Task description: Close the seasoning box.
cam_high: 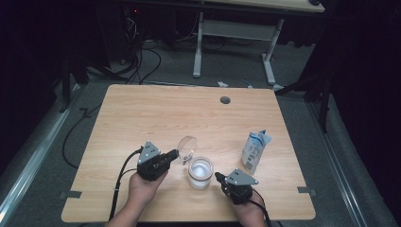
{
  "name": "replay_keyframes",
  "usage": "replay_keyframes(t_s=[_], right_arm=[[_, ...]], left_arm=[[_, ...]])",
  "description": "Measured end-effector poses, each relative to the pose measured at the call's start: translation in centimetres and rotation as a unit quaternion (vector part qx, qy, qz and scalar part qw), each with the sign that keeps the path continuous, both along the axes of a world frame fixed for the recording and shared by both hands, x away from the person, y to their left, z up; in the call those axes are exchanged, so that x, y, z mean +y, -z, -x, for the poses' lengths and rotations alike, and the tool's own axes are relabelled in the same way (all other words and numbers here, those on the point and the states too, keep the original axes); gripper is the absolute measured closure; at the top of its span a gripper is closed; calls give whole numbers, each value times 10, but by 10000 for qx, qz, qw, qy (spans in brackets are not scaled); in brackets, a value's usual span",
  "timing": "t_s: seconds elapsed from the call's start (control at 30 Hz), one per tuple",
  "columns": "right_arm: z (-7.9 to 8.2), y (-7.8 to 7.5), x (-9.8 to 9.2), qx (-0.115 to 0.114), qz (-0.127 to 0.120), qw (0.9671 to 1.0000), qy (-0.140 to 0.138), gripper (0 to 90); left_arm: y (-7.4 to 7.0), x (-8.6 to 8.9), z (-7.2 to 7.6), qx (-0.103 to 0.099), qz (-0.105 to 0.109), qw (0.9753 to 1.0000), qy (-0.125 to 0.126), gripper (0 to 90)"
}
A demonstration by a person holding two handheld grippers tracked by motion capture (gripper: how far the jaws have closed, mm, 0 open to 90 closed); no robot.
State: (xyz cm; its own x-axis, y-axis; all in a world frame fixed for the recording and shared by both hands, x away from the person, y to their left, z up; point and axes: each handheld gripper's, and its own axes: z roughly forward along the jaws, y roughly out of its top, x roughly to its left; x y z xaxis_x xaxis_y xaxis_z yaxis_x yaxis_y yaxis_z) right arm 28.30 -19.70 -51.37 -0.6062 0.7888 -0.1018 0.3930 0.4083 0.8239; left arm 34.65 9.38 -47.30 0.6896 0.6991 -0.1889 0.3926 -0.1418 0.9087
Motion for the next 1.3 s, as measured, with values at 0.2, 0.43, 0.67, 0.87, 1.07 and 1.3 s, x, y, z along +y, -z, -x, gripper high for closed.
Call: replay_keyframes(t_s=[0.2,0.43,0.67,0.87,1.07,1.3], right_arm=[[2,-1,4,-23,14,10000,-46,900],[4,-2,7,-76,58,9999,-45,900],[4,-1,7,-67,79,9999,-48,900],[5,-1,5,-73,58,9999,-42,900],[5,-4,2,-132,-32,9999,10,900],[4,-18,-1,-317,-177,9992,145,900]], left_arm=[[-2,-4,2,-99,60,9999,64,892],[-4,-7,6,-135,141,9997,152,893],[-3,-10,12,-206,111,9995,235,883],[6,3,13,-109,13,9999,98,883],[23,34,17,-33,-345,9993,-137,826],[33,87,23,-133,-746,9940,-787,600]])
